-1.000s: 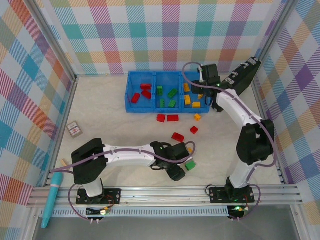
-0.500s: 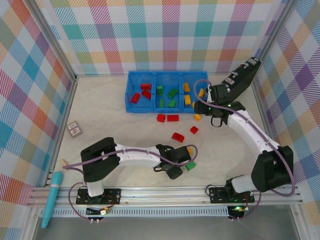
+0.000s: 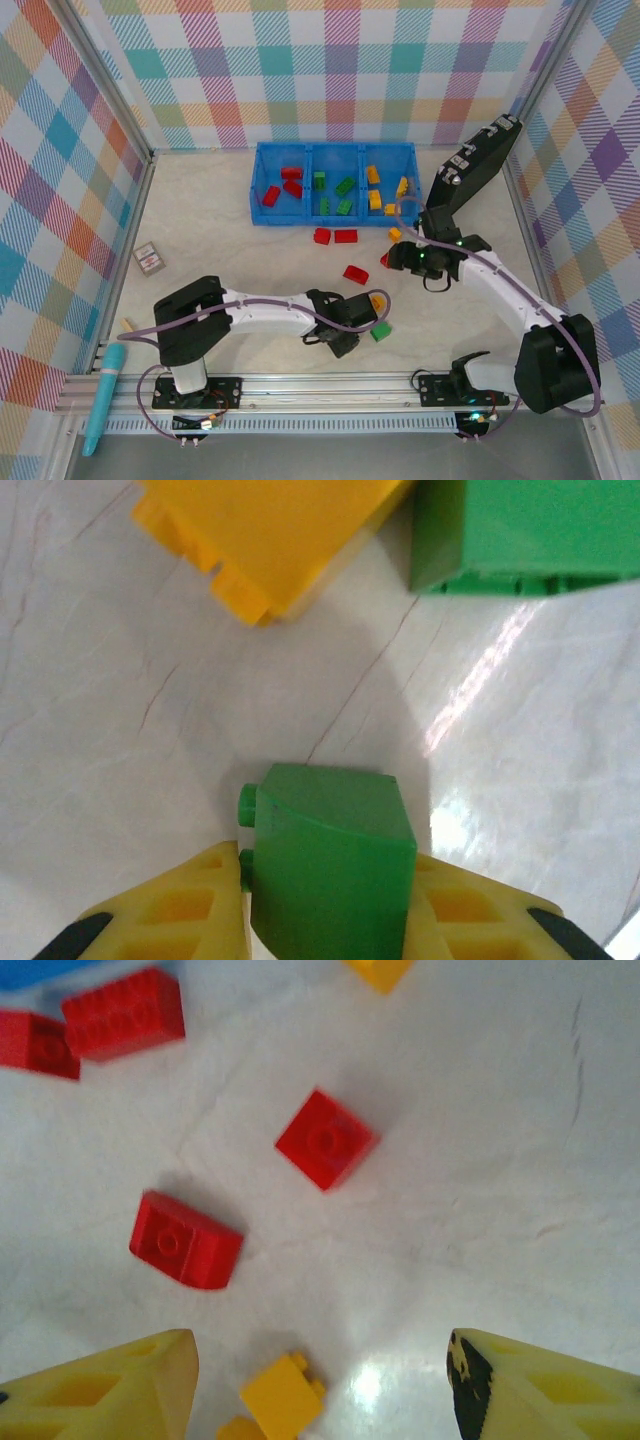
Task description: Sort the legos into containers by color
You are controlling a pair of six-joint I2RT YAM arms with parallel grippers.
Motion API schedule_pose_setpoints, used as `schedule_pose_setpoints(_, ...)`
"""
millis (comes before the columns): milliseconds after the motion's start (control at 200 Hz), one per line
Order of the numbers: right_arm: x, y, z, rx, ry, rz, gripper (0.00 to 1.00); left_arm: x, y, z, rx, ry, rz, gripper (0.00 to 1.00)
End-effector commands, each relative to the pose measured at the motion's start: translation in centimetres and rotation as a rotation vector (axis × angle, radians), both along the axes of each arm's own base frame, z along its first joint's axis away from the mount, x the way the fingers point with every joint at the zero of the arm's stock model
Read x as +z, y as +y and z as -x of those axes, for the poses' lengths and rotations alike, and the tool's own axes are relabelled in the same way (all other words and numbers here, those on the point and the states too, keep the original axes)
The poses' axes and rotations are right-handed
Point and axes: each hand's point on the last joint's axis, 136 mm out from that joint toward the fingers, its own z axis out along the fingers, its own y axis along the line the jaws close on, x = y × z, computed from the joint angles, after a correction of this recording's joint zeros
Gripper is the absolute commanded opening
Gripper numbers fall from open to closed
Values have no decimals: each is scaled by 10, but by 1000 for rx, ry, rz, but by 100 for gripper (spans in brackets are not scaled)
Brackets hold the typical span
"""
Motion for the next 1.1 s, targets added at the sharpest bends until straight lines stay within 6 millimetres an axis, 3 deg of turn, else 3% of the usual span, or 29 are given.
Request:
schedule_pose_setpoints(0, -4, 8, 20, -11, 57, -44, 67, 31, 16, -16, 36, -46, 17, 17)
schedule_pose_setpoints(125, -12, 5, 26, -50, 71, -41, 67, 69, 24, -46, 72, -108, 60, 16)
schedule_pose_setpoints(260, -6, -2, 14, -78, 29, 9, 68, 122, 30, -91, 98, -227, 96, 16)
schedule_pose_setpoints(420, 8, -7, -26, -40, -98, 111, 71, 186, 37, -157, 172, -393, 170, 15)
schedule_pose_setpoints(615, 7, -1, -77, 36, -181, 192, 72, 231, 43, -228, 254, -550, 236, 15)
schedule_pose_setpoints(875, -18, -1, -124, 82, -180, 260, 71, 236, 32, -304, 308, -620, 267, 15)
schedule_pose_setpoints(1095, -37, 1, -140, 98, -161, 283, 70, 210, 20, -360, 322, -653, 199, 15)
